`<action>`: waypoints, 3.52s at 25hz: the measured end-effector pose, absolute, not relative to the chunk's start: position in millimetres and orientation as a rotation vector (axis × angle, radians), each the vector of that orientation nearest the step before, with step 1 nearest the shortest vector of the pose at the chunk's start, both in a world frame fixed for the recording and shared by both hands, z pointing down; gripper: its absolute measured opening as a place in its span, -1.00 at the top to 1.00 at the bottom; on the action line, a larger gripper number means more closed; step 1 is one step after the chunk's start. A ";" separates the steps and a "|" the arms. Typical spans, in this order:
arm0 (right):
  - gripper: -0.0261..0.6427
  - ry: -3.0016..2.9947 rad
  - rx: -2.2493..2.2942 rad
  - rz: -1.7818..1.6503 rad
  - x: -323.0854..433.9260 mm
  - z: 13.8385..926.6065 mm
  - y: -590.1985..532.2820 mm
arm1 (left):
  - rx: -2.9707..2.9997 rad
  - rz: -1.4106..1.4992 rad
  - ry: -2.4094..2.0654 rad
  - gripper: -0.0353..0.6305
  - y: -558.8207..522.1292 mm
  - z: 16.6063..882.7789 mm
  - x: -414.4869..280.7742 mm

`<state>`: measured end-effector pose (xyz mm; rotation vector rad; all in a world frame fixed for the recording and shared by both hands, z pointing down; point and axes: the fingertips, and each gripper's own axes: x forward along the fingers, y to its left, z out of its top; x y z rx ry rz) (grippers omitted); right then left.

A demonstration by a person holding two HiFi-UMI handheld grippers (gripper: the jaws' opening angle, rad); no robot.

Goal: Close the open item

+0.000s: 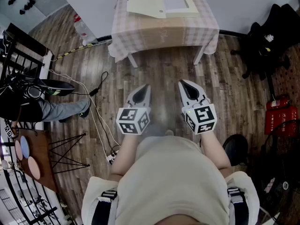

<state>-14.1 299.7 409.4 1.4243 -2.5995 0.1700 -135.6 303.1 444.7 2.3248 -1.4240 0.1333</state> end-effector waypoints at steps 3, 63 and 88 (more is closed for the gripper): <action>0.93 -2.600 1.414 0.169 -13.6 410.6 307.6 | 2.339 0.121 -1.427 0.88 310.1 439.9 -133.2; 0.92 -2.536 1.423 0.196 -45.2 415.8 31.4 | 2.366 0.230 -1.275 0.88 24.7 465.9 -159.0; 0.92 -2.461 1.498 0.304 -27.6 450.2 -66.0 | 2.306 0.258 -1.287 0.88 -93.1 504.0 -172.4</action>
